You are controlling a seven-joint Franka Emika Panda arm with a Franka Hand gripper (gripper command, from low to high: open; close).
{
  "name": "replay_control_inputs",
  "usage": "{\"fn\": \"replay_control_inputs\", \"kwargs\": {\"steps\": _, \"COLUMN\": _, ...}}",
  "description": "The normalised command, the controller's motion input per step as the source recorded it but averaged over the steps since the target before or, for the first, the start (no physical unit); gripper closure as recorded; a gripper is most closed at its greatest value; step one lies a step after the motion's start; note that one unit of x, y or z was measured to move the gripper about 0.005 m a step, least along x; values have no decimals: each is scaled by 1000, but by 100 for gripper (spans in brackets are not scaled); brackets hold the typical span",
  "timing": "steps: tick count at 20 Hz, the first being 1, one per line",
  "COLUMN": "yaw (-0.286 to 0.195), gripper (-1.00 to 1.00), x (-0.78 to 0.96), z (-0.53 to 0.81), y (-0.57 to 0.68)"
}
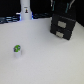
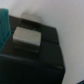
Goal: Open the kcup holder, insert the kcup into the holder, and close the kcup holder
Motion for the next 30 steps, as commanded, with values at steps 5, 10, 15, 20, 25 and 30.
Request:
{"fn": "replay_control_inputs", "kwargs": {"steps": 5, "yaw": -184, "gripper": -100, "x": -196, "z": -224, "y": 579}}
{"fn": "replay_control_inputs", "kwargs": {"steps": 10, "yaw": -143, "gripper": -100, "x": -162, "z": -323, "y": 478}}
{"fn": "replay_control_inputs", "kwargs": {"steps": 15, "yaw": -85, "gripper": -100, "x": -151, "z": -421, "y": 277}}
{"fn": "replay_control_inputs", "kwargs": {"steps": 20, "yaw": -13, "gripper": -100, "x": -102, "z": -442, "y": 192}}
{"fn": "replay_control_inputs", "kwargs": {"steps": 25, "yaw": -8, "gripper": -100, "x": -181, "z": -453, "y": 214}}
{"fn": "replay_control_inputs", "kwargs": {"steps": 30, "yaw": 3, "gripper": -100, "x": -249, "z": -436, "y": 106}}
